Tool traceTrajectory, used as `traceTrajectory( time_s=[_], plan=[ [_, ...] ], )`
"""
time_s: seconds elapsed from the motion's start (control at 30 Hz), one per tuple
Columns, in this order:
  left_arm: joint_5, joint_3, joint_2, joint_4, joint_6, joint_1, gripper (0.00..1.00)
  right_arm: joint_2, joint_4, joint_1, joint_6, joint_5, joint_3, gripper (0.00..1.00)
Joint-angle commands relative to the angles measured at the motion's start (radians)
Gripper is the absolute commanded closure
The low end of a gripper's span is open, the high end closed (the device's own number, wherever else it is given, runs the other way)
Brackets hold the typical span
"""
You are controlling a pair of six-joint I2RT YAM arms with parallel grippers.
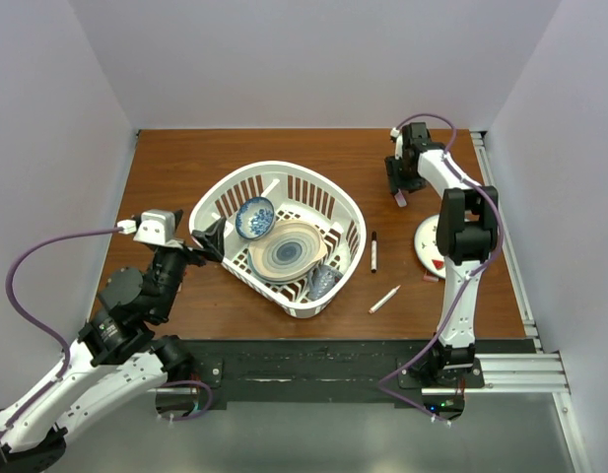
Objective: Insert the pens into the pen caps
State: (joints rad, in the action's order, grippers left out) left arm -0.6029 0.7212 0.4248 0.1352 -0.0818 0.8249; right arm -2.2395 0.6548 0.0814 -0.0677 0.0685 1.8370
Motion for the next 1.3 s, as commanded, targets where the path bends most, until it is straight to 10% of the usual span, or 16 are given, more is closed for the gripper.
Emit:
traceTrajectory(
  time_s=[0.0, 0.37, 0.6, 0.83, 1.27],
  plan=[
    [0.022, -0.011, -0.009, -0.048, 0.024, -0.006, 0.06, -0.015, -0.032, -0.006, -0.026, -0.016, -0.007, 0.50],
    [0.031, -0.006, -0.012, -0.039, 0.014, -0.004, 0.06, -0.049, -0.038, -0.008, -0.029, -0.022, -0.027, 0.53],
    [0.060, 0.007, 0.002, -0.045, -0.036, -0.006, 0.07, 0.013, -0.018, -0.008, -0.023, -0.058, -0.010, 0.98],
    [0.178, 0.220, 0.190, 0.139, -0.280, -0.006, 0.11, 0.338, -0.010, 0.021, 0.126, -0.193, -0.094, 1.00],
    [0.429, 0.454, 0.509, 0.135, -0.487, -0.006, 0.18, 0.983, -0.374, 0.449, 0.393, -0.292, -0.567, 1.00]
  ],
)
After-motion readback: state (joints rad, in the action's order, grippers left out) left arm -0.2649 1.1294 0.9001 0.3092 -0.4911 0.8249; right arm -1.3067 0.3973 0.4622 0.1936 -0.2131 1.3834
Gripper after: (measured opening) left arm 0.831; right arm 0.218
